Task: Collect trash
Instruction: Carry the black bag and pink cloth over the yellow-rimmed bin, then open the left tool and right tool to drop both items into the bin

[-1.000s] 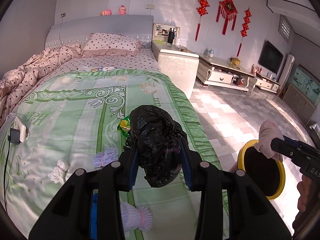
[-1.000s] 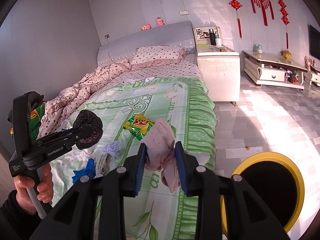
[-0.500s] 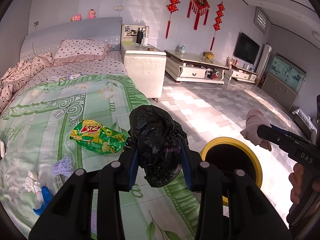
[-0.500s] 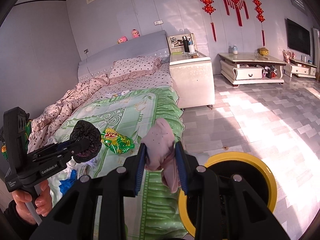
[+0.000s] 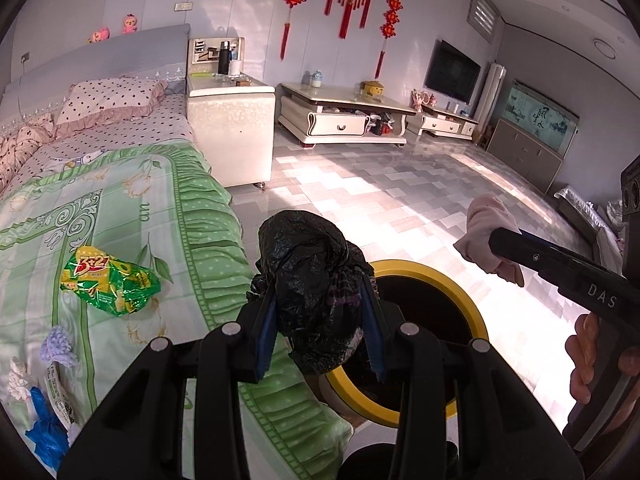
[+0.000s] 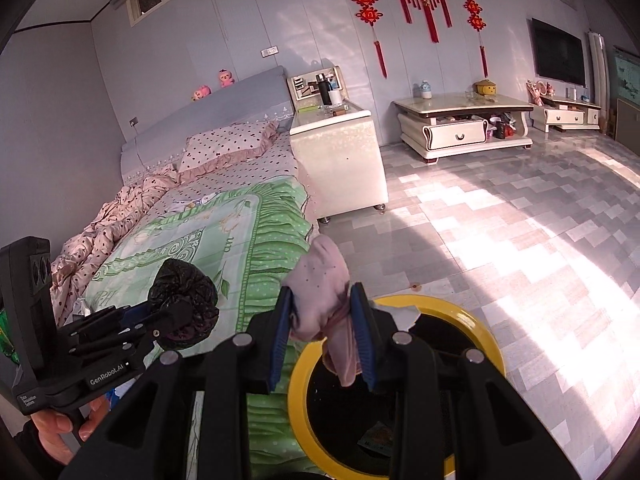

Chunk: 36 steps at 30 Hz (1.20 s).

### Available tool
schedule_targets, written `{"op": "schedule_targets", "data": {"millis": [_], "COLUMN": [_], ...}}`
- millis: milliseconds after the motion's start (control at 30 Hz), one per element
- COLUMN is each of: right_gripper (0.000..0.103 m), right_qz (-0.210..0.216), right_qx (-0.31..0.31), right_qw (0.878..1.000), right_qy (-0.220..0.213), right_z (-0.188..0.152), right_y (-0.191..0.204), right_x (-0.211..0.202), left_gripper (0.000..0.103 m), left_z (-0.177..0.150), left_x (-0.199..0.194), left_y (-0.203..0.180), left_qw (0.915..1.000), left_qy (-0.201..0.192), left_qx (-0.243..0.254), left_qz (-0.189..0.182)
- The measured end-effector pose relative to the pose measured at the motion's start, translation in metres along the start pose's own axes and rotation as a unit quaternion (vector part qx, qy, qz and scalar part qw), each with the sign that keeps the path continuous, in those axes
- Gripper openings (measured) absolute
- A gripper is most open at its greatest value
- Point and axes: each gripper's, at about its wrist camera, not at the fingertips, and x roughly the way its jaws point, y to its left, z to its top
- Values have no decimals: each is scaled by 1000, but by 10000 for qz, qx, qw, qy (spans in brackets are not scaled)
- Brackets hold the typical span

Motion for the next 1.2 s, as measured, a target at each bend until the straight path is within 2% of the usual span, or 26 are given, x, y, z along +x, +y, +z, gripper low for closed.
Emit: {"op": "schedule_targets", "data": {"millis": [367,667,867,1100,1200], "right_gripper": [29,29,29,31,35], "right_qz": [-152,-198,-220,-299,-338], "right_qx": [281,550,661,757,828], "right_qw": [9990,9967,9956,9952,9947], "right_qy": [306,559,627,548,510], "right_z": [-13,-21,-23,-22,-22], "right_y": [-38,-62,-67,-74,-78], "right_x": [29,57,65,60,58], "left_gripper": [37,38,38,46,52], "left_z": [-25,-46,-53,-52,-52], "left_x": [66,105,115,115,114], "left_y": [-36,-44,-45,-47,-46], "left_qw": [9980,9951,9938,9938,9937], "left_qy": [486,843,938,912,915], "left_qx": [175,194,166,161,123], "left_qz": [-372,-488,-569,-621,-632]}}
